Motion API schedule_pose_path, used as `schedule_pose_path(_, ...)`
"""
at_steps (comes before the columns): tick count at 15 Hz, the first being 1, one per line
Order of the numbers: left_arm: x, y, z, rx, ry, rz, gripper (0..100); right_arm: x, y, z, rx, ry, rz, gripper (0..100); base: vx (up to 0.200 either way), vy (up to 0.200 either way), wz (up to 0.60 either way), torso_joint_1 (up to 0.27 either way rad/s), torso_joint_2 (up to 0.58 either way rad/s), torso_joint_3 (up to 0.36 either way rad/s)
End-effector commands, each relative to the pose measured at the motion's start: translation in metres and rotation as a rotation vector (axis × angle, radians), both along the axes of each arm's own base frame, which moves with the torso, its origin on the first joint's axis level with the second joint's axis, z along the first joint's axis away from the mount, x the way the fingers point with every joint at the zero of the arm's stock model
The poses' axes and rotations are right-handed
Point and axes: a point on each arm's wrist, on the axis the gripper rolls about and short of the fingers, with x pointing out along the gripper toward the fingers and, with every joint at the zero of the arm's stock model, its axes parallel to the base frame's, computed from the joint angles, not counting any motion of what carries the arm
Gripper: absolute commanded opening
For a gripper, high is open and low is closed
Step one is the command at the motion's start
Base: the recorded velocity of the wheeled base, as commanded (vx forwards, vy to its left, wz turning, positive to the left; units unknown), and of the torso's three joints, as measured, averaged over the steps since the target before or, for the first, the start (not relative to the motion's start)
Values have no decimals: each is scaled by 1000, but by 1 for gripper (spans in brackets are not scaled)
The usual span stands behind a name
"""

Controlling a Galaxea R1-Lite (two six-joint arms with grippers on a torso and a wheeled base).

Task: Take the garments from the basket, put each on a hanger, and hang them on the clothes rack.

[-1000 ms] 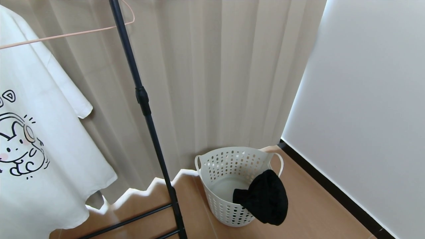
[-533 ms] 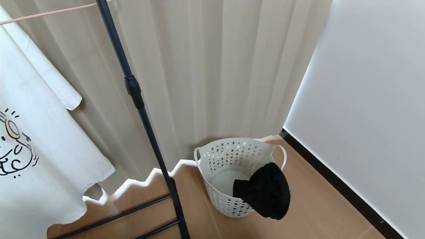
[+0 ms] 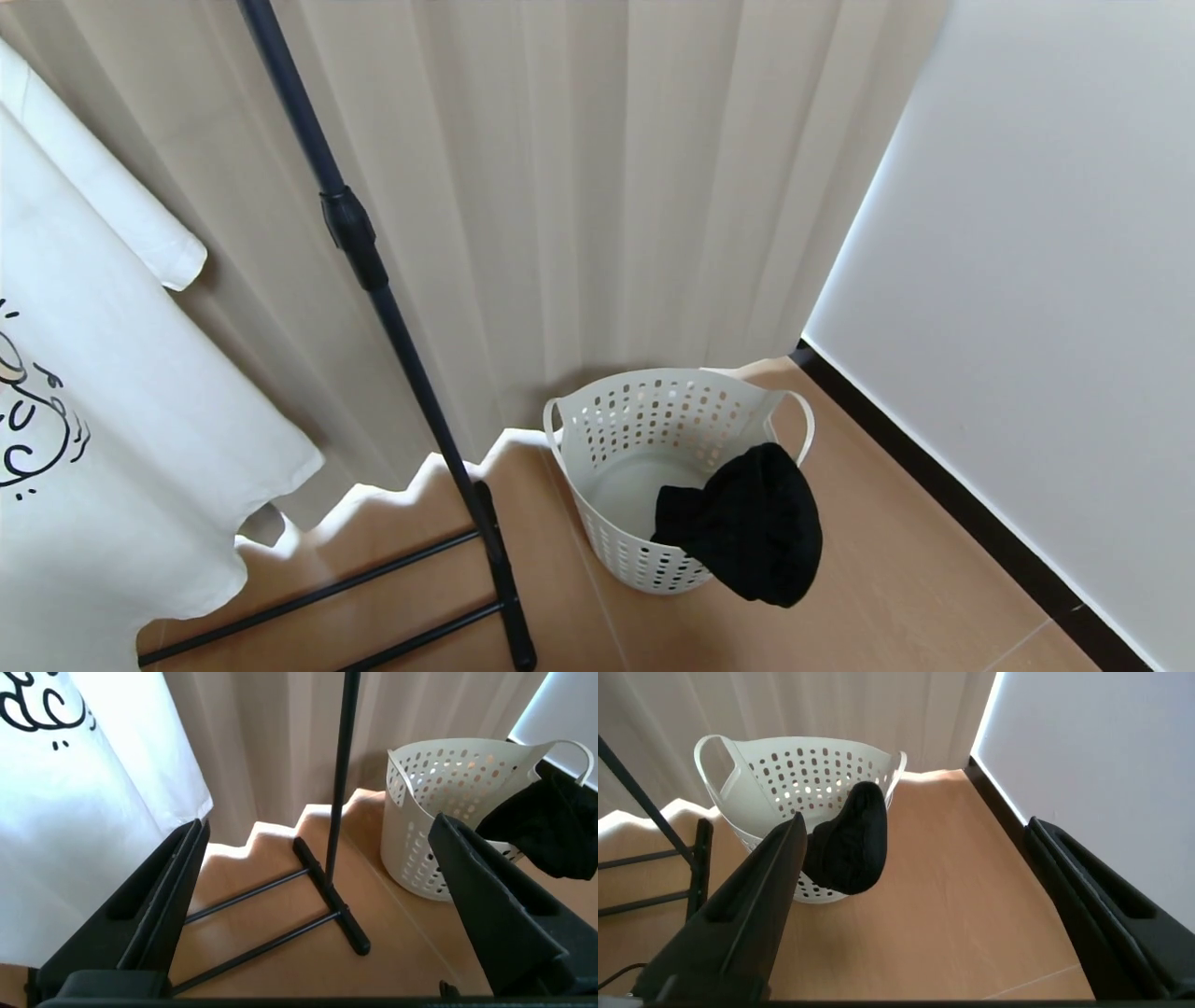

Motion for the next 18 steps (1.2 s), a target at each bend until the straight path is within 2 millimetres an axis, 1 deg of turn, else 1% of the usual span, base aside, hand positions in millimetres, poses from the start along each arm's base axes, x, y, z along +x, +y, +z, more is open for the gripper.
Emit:
schedule_pose_path(1,0,0,0,-1,0,0,100,0,0,0,0,-1,1,100,0,0,0,2,-2,-95)
schedule_pose_path(11,0,0,0,1,2,-1,100,0,0,0,0,-1,1,100,0,0,0,5,4,-130)
schedule_pose_path(18,0,0,0,-1,0,-1,100,0,0,0,0,-1,1,100,0,0,0,2,3,-189)
